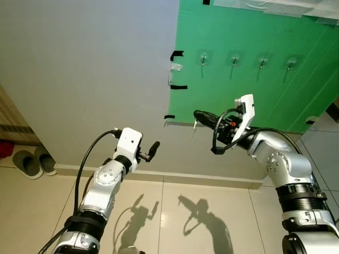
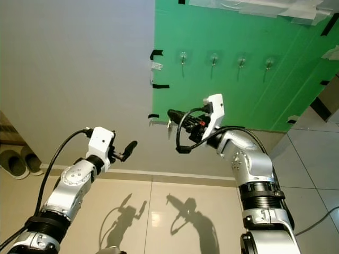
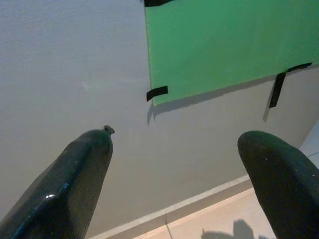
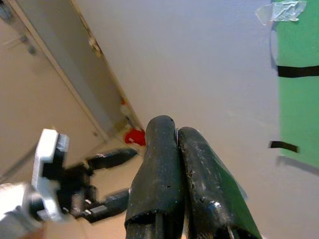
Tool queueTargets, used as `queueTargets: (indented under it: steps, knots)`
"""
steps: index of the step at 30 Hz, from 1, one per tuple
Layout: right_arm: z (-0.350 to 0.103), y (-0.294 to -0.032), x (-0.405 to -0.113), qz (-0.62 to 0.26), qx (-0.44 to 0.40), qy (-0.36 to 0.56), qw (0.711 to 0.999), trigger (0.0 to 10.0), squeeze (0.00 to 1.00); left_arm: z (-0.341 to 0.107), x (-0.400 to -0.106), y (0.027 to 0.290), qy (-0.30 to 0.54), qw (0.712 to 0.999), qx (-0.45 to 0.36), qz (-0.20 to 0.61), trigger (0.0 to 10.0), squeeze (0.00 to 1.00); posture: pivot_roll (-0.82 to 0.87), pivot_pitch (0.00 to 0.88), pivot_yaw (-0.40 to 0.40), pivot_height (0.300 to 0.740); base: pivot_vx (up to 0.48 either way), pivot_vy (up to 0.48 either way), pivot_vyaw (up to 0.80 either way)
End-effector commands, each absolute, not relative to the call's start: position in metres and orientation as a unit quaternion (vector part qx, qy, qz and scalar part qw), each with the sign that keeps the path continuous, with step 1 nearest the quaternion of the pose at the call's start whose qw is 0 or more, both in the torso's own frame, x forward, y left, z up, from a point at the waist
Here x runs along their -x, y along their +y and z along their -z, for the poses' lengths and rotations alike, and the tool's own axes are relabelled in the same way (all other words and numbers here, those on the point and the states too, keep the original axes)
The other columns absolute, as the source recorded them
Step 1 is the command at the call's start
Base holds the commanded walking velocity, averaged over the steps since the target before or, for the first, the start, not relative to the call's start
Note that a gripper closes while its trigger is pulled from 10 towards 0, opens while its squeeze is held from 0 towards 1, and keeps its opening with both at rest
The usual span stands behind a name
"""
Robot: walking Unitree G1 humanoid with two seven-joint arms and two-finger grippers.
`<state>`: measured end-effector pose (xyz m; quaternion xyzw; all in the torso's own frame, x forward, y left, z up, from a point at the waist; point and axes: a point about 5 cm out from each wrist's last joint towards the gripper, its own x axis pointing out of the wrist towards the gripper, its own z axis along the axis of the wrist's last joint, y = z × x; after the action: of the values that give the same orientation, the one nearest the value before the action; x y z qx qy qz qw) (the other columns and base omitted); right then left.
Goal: Hang keys on a hook
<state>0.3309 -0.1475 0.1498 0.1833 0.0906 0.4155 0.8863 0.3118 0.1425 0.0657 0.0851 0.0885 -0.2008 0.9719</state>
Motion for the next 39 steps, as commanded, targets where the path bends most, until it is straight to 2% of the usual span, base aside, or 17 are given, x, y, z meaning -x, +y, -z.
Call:
queueTargets:
  steps: [1, 5, 14, 26, 28, 33, 39]
  knots:
    - [-0.166, -0.149, -0.334, -0.422, -0.205, 0.07, 0.88, 10.0, 0.0, -0.066, -0.31, 0.14, 0.085, 0.971, -0.086, 0.209, 10.0, 0.0, -0.01, 0.0, -0.029, 0.74, 0.0, 0.0, 0.0]
    - [-0.176, -0.148, -0.333, -0.434, -0.259, 0.053, 0.861, 10.0, 0.0, -0.066, -0.31, 0.139, 0.085, 0.97, -0.085, 0.212, 10.0, 0.0, -0.02, 0.0, -0.029, 0.74, 0.0, 0.0, 0.0]
    - [-0.184, -0.15, -0.334, -0.42, -0.327, 0.046, 0.845, 10.0, 0.0, -0.065, -0.309, 0.136, 0.085, 0.969, -0.082, 0.215, 10.0, 0.0, -0.02, 0.0, -0.032, 0.74, 0.0, 0.0, 0.0]
    - [-0.184, -0.149, -0.333, -0.414, -0.34, 0.051, 0.843, 10.0, 0.0, -0.065, -0.307, 0.135, 0.086, 0.969, -0.08, 0.217, 10.0, 0.0, -0.02, 0.0, -0.033, 0.74, 0.0, 0.0, 0.0]
    - [-0.183, -0.15, -0.334, -0.408, -0.334, 0.05, 0.848, 10.0, 0.0, -0.064, -0.307, 0.135, 0.086, 0.969, -0.08, 0.217, 10.0, 0.0, -0.02, 0.0, -0.032, 0.74, 0.0, 0.0, 0.0]
    - [-0.177, -0.154, -0.341, -0.344, -0.185, 0.021, 0.921, 10.0, 0.0, -0.065, -0.307, 0.136, 0.086, 0.97, -0.079, 0.214, 10.0, 0.0, -0.02, 0.0, -0.033, 0.74, 0.0, 0.0, 0.0]
    - [-0.174, -0.152, -0.341, -0.326, -0.167, 0.0, 0.931, 10.0, 0.0, -0.065, -0.307, 0.135, 0.087, 0.97, -0.077, 0.215, 10.0, 0.0, -0.02, 0.0, -0.034, 0.74, 0.0, 0.0, 0.0]
